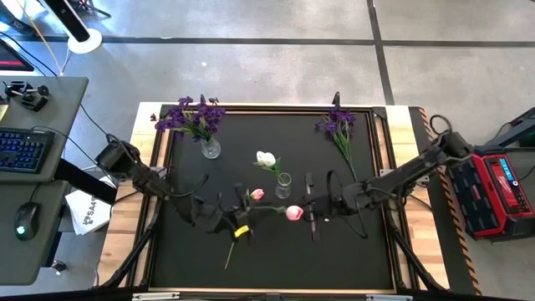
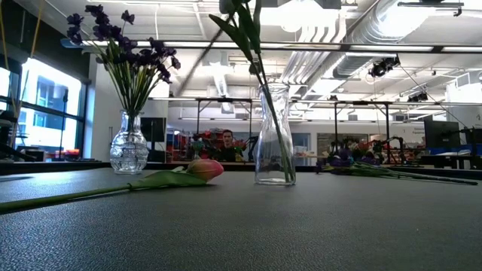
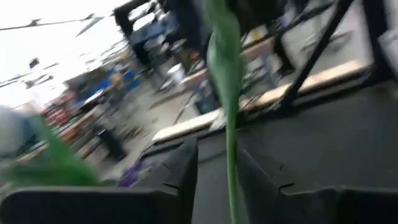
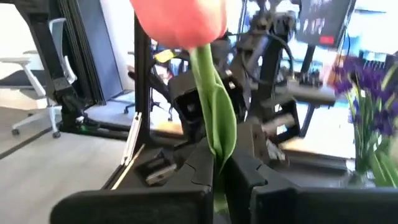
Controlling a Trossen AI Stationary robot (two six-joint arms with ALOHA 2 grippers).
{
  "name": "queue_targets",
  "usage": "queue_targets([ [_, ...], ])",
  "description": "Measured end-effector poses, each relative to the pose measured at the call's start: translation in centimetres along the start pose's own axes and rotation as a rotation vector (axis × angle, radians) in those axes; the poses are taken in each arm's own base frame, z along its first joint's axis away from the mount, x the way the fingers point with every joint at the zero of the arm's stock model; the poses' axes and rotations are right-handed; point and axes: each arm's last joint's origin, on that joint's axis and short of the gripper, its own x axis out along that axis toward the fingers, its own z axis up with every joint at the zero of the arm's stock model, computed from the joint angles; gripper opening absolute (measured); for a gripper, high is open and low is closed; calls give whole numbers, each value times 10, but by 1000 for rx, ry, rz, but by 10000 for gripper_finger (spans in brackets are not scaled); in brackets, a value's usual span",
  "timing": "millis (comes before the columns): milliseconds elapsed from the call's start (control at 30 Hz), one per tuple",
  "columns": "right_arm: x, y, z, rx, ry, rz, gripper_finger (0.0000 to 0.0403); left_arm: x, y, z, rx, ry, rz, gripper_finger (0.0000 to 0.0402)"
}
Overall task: Sort flowers into vase by color
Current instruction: Put the left pink tulip into the right transparent flower vase
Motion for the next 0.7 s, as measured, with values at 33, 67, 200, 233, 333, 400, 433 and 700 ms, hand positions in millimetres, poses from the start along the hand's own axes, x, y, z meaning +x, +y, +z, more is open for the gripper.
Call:
queue_targets([
  [33,-3,-1,3,14,19,0,3,-3,-2,0,7,19,26,103],
  [67,-6,-3,4,23,44,1,2,-7,-3,1,9,36,60,108],
  [200,-22,-10,22,58,95,-8,2,-23,-12,4,45,100,161,120],
  [233,-27,-13,28,59,103,-17,1,-27,-15,4,53,111,172,122],
  [333,-40,-19,44,66,152,-40,1,-40,-22,8,55,127,207,122],
  [400,-48,-24,55,66,175,-58,1,-49,-27,10,52,128,213,122],
  [433,-52,-26,62,61,182,-73,1,-53,-29,11,52,128,212,122],
  [700,-62,-45,104,-102,205,-177,1,-70,-37,14,37,140,252,122],
])
